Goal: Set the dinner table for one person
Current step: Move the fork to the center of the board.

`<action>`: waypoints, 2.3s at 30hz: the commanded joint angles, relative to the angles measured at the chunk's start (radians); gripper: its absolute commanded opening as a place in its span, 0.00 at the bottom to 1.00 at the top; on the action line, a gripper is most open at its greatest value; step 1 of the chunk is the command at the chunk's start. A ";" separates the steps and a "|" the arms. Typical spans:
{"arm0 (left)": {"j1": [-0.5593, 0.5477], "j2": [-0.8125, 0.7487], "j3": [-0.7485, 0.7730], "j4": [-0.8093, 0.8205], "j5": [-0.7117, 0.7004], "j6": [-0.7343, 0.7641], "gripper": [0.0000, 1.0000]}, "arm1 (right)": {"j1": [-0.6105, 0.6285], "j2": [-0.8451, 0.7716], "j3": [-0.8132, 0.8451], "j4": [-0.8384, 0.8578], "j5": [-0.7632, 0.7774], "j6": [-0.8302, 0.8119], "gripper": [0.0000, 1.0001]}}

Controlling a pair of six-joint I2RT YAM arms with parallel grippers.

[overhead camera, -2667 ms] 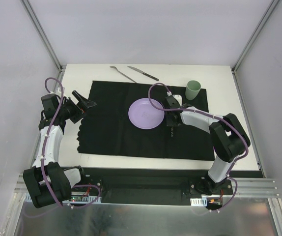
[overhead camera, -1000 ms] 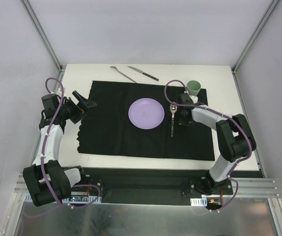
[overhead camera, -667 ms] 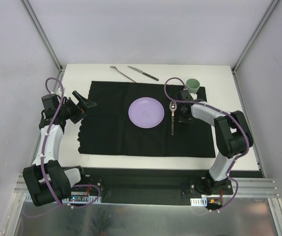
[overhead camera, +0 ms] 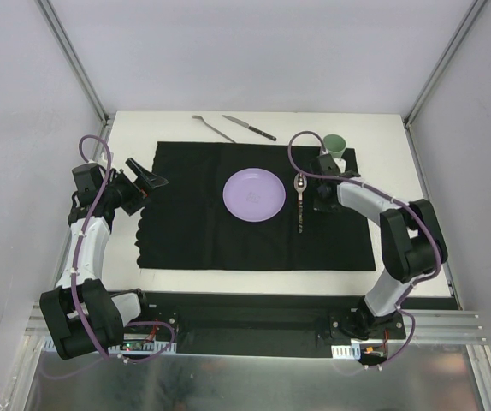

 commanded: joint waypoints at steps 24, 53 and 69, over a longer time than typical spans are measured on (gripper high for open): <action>0.011 0.035 0.068 0.010 0.054 0.075 0.99 | 0.125 0.542 1.004 -0.167 -0.288 -0.552 0.58; -0.037 0.247 0.217 0.013 0.048 0.144 0.99 | 0.039 0.818 1.299 0.141 -0.243 -0.675 0.91; -0.112 0.342 0.315 0.015 0.037 0.175 0.99 | 0.029 0.744 1.219 0.275 -0.280 -0.652 0.92</action>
